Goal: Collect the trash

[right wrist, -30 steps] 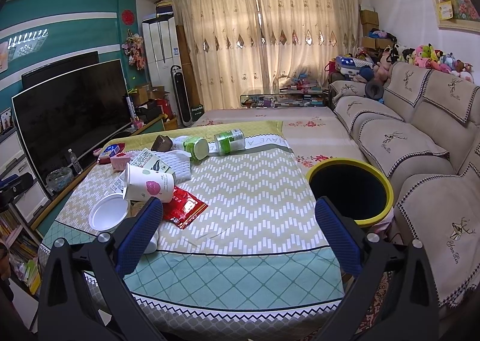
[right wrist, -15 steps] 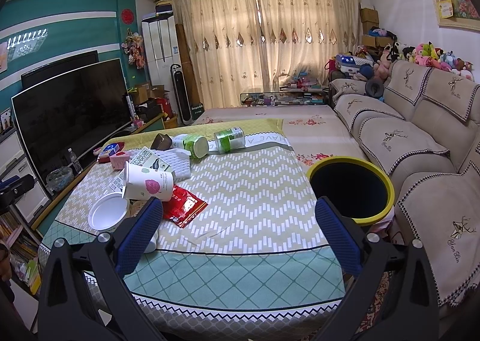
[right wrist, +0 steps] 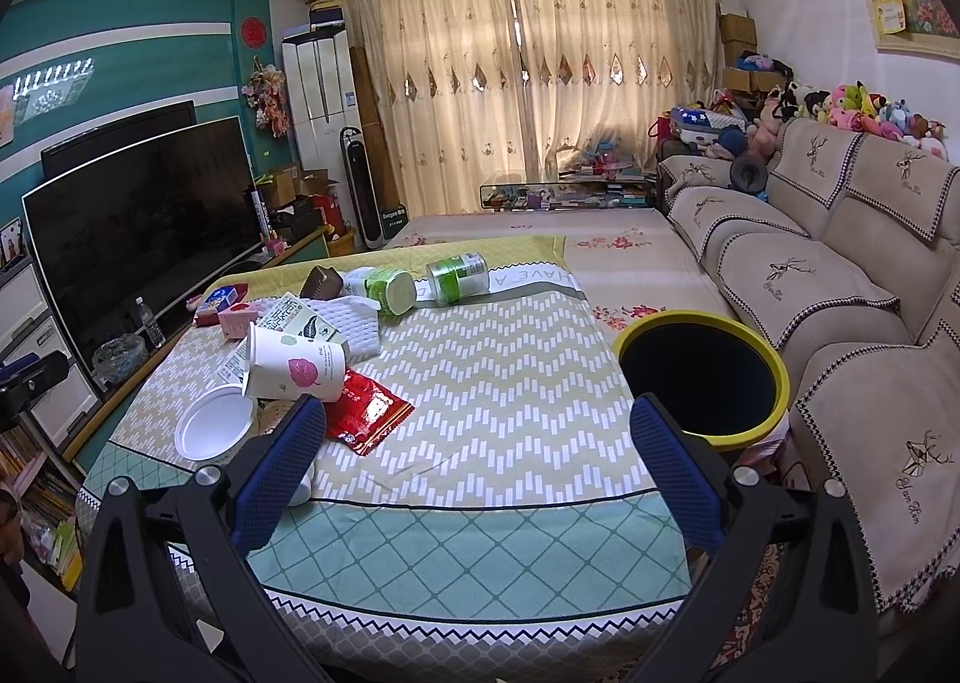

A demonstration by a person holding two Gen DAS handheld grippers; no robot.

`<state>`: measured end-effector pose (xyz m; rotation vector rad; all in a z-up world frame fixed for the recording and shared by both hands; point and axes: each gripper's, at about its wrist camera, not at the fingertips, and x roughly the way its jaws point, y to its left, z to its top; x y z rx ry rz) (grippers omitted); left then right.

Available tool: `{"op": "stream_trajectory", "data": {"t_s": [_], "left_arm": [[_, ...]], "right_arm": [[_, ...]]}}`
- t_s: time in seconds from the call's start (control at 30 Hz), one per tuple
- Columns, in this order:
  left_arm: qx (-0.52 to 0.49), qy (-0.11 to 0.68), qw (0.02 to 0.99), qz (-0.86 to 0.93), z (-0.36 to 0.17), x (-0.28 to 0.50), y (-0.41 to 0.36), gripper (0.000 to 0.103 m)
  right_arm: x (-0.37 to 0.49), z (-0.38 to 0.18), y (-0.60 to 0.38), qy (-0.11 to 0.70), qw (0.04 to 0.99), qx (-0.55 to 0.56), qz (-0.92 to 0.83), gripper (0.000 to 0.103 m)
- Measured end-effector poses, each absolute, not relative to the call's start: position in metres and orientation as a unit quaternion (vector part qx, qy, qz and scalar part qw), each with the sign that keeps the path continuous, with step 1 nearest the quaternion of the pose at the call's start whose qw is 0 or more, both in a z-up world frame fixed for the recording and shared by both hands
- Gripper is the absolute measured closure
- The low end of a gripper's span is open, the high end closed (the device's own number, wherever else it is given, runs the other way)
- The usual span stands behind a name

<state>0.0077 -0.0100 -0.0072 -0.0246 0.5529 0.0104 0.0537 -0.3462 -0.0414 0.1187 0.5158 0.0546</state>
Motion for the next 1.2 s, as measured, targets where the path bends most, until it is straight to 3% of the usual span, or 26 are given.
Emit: {"op": "stream_trajectory", "data": {"t_s": [0.73,1.2], "left_arm": [[-0.017,0.276,0.961,0.01,-0.011,0.011,-0.006,0.004],[-0.047,0.292,0.955,0.032,-0.03,0.024,0.027,0.004]], "right_arm": [[0.06,-0.052,-0.341,0.271,0.96,0.058,0.034,0.006],[0.101,-0.066,-0.273,0.317,0.942,0.014,0.111,0.006]]}}
